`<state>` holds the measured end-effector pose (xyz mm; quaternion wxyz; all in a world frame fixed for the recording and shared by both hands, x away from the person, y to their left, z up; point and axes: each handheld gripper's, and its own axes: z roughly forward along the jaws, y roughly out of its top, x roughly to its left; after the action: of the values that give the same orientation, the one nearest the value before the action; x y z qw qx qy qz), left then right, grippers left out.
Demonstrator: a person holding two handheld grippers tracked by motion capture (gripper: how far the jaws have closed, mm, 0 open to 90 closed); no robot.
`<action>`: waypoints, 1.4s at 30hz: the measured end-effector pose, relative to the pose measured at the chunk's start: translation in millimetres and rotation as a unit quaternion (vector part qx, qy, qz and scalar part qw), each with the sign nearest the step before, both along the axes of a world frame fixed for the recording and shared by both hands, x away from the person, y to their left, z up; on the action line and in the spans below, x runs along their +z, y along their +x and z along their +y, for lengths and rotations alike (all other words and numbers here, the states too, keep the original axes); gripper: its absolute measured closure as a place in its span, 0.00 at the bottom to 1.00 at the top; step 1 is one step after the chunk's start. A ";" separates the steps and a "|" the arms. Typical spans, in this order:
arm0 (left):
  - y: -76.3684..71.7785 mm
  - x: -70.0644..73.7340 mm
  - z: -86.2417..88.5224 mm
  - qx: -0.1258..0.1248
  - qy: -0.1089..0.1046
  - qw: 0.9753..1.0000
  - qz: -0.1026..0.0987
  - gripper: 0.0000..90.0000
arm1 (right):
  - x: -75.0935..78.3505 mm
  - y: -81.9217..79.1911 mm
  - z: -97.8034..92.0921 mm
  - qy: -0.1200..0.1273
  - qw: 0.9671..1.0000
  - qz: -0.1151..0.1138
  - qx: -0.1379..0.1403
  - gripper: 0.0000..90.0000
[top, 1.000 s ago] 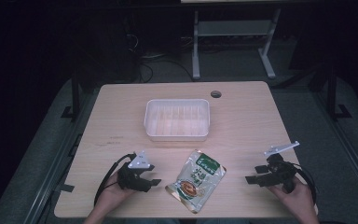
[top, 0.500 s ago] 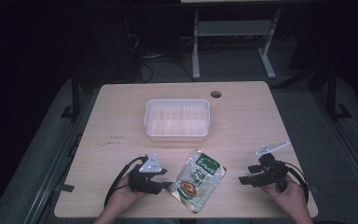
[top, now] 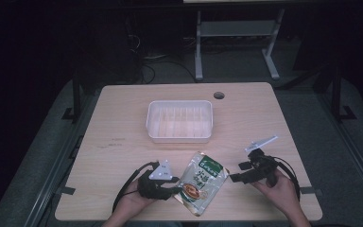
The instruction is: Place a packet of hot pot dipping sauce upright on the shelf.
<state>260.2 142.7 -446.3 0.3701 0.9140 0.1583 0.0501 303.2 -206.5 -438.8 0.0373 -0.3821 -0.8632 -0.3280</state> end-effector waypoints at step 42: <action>-1.5 -7.6 -6.9 -0.002 0.022 1.000 0.005 0.72 | -2.6 58.5 59.7 0.008 0.993 0.083 0.078 0.58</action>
<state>258.7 135.9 -453.9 0.3492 0.9226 0.1569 0.0484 361.6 -146.8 -441.4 0.1369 -0.3389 -0.8819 -0.2980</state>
